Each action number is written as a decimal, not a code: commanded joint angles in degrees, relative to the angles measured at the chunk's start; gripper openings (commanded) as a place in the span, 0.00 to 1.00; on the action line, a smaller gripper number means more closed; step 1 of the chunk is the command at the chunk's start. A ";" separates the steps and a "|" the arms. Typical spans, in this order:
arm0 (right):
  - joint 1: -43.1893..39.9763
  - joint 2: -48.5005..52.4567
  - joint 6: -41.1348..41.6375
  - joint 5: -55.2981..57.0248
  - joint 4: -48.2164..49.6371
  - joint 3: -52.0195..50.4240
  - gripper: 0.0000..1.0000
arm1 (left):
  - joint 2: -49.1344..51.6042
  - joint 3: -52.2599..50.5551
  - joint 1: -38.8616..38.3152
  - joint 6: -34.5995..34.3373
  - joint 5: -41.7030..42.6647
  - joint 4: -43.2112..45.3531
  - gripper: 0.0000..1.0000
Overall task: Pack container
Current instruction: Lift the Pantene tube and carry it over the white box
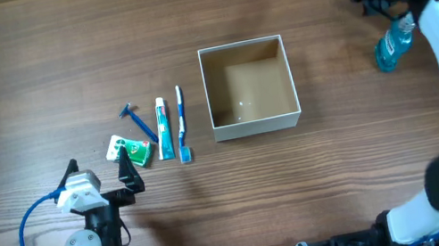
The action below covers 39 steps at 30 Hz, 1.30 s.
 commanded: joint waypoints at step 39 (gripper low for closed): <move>28.33 -13.18 -35.85 22.56 -30.14 0.76 0.04 | -0.15 -0.04 -0.28 -0.98 -0.74 -0.61 1.00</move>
